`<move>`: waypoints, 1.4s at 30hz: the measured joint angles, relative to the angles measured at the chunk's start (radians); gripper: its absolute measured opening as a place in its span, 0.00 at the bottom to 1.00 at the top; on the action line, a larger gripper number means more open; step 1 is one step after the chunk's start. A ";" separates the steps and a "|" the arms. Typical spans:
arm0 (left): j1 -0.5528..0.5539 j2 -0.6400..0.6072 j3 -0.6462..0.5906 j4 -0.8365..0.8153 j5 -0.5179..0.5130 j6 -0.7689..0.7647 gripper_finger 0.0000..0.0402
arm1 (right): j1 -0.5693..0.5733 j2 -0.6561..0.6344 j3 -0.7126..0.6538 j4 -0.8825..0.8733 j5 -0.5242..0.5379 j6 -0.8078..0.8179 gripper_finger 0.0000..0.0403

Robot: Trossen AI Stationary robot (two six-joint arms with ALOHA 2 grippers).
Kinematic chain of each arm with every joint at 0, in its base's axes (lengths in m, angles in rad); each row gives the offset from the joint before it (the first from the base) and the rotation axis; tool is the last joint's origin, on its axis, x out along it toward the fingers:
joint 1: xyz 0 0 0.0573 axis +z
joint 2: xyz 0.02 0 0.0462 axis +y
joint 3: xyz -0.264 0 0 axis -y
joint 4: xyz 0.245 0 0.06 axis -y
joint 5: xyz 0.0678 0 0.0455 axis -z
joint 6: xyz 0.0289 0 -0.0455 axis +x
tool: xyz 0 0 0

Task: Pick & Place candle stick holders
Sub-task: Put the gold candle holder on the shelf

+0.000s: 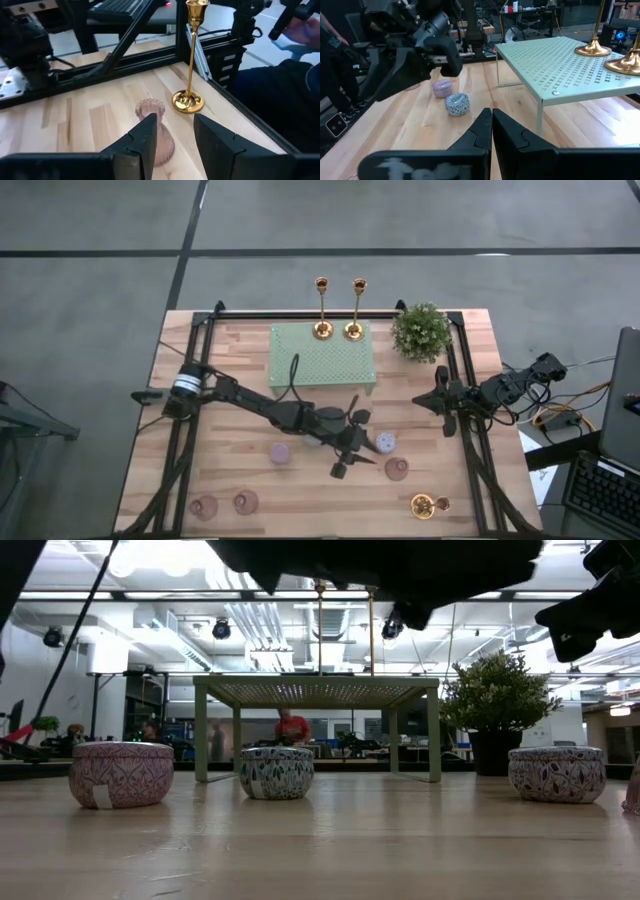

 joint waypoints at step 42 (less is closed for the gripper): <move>0.040 0.101 0.176 -0.194 0.150 0.030 0.33 | 0.000 0.000 0.000 -0.001 0.000 0.000 0.02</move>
